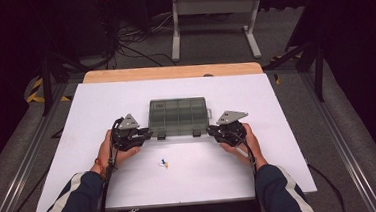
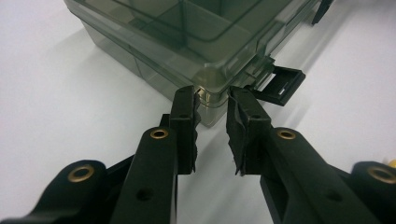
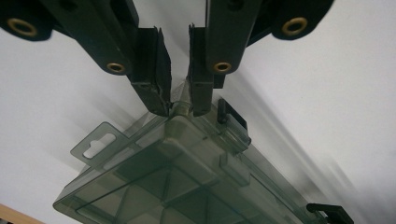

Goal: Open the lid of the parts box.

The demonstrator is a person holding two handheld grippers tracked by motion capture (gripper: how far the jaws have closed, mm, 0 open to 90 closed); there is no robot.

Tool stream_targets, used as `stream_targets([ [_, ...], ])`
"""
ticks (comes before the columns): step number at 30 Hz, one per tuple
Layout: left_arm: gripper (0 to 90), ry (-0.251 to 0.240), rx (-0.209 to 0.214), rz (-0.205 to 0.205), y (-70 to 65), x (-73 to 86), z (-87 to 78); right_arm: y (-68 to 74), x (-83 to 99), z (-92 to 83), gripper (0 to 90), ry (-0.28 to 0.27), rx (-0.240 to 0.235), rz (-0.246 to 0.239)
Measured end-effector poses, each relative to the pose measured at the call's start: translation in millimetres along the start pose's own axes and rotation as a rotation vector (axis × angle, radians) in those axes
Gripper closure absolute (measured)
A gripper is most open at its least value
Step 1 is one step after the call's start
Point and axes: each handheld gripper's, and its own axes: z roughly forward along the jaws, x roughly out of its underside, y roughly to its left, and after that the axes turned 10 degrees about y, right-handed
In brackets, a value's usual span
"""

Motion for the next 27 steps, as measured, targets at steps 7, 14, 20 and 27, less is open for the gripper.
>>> stream_targets([
  [7, 74.5, -0.006, -0.016, 0.016, 0.1, -0.2, -3.7, -0.9, -0.1, -3.4, 78.6, -0.024, 0.016, 0.001],
  [14, 83.5, -0.013, -0.053, 0.033, -0.6, -1.9, -8.5, -0.4, -2.7, -7.0, 82.0, -0.043, 0.033, 0.001],
  [20, 81.7, -0.032, -0.098, 0.035, 1.1, -5.5, -8.9, -3.7, -5.6, -7.8, 68.5, -0.052, 0.098, 0.001],
  [27, 70.2, -0.065, -0.213, 0.087, -1.9, -17.8, -7.0, -7.9, -14.5, -8.7, 60.9, -0.092, 0.168, -0.049],
])
